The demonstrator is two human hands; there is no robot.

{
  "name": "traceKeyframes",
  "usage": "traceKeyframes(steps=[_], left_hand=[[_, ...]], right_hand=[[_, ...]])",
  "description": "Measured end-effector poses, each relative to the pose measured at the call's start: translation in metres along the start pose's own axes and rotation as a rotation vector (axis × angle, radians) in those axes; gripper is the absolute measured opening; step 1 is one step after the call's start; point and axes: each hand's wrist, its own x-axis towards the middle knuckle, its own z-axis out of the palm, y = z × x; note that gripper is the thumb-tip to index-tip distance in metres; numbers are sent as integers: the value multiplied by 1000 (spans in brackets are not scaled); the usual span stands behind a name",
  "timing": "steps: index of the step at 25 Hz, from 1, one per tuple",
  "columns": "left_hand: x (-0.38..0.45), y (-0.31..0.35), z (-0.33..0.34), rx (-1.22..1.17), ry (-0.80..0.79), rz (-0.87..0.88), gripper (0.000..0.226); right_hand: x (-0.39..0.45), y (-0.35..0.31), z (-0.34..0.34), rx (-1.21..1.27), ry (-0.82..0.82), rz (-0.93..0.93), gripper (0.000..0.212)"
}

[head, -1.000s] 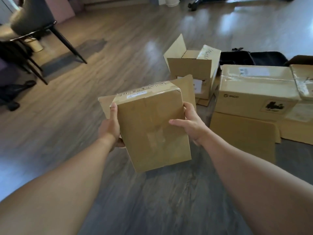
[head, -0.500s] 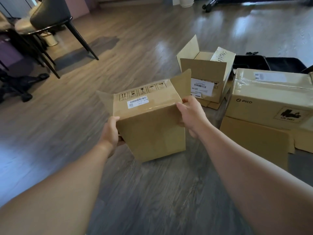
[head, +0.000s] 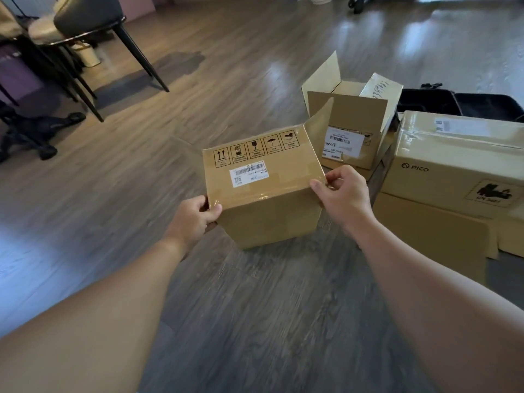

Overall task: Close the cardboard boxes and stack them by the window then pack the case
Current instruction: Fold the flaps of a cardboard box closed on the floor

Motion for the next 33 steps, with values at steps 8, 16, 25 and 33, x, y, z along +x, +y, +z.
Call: traceKeyframes(steps=[8, 16, 25, 33], left_hand=[[-9, -34, 21, 605, 79, -79, 24], [-11, -48, 67, 487, -152, -536, 31], [-5, -47, 87, 642, 8, -483, 49], [6, -46, 80, 745, 224, -279, 28]], right_hand=[[-34, 45, 8, -223, -181, -14, 60], [-46, 80, 6, -501, -273, 196, 23], [-51, 76, 22, -587, -358, 217, 31], [-22, 58, 11, -892, -332, -300, 37]])
